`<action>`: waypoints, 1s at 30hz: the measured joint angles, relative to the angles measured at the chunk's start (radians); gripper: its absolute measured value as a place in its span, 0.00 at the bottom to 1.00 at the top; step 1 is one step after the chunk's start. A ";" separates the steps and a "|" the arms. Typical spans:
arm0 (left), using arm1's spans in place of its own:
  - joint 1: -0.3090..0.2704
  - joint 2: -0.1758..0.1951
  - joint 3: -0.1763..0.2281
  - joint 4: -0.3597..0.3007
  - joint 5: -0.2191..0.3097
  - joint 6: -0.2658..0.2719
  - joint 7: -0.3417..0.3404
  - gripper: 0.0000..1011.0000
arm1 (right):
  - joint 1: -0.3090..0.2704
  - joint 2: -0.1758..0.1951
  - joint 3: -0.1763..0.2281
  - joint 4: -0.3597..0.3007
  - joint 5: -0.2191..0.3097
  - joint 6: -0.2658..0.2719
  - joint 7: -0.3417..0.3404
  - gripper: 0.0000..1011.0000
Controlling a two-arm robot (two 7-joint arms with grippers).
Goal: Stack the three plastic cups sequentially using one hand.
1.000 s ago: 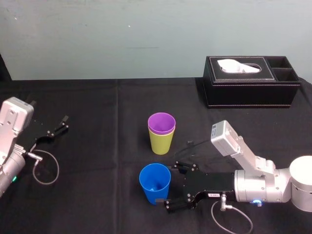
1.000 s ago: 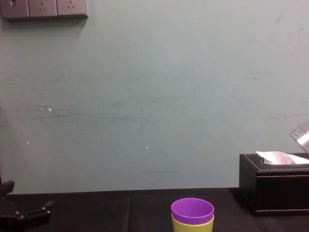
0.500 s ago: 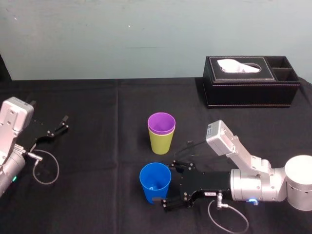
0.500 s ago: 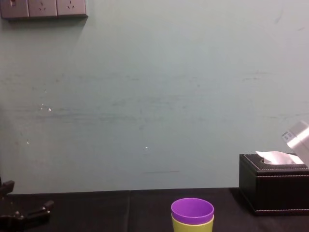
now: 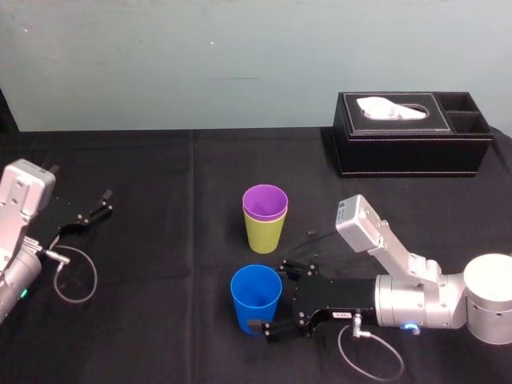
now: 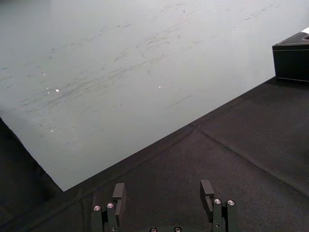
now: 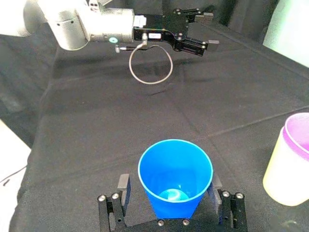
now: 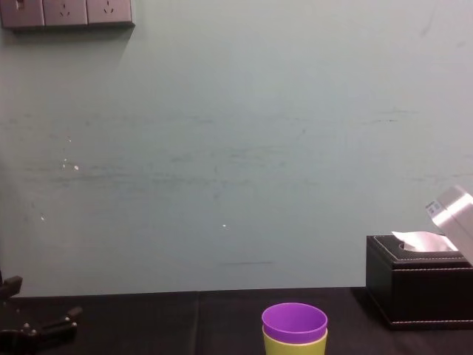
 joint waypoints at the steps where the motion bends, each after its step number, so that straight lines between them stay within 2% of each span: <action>1: 0.000 0.000 0.000 0.000 0.000 0.000 0.000 1.00 | 0.000 0.000 0.000 0.000 0.000 0.000 0.000 0.99; 6: 0.000 0.000 0.000 0.000 0.000 0.000 0.000 1.00 | 0.000 0.001 0.000 -0.001 0.000 0.000 0.000 0.94; 10: 0.000 0.000 0.000 0.000 0.000 0.000 0.000 1.00 | 0.000 0.002 0.000 -0.002 0.000 0.000 0.000 0.85; 11: 0.000 0.000 0.000 0.000 0.000 0.000 0.000 1.00 | 0.000 0.002 0.000 -0.002 0.000 0.000 0.000 0.81; 14: 0.000 0.000 0.000 0.000 0.000 0.000 0.000 1.00 | -0.001 0.002 0.000 -0.003 0.000 0.000 0.000 0.76; 30: 0.000 0.000 0.000 0.000 0.000 0.000 0.000 1.00 | -0.001 0.003 0.000 -0.004 0.001 0.000 0.001 0.72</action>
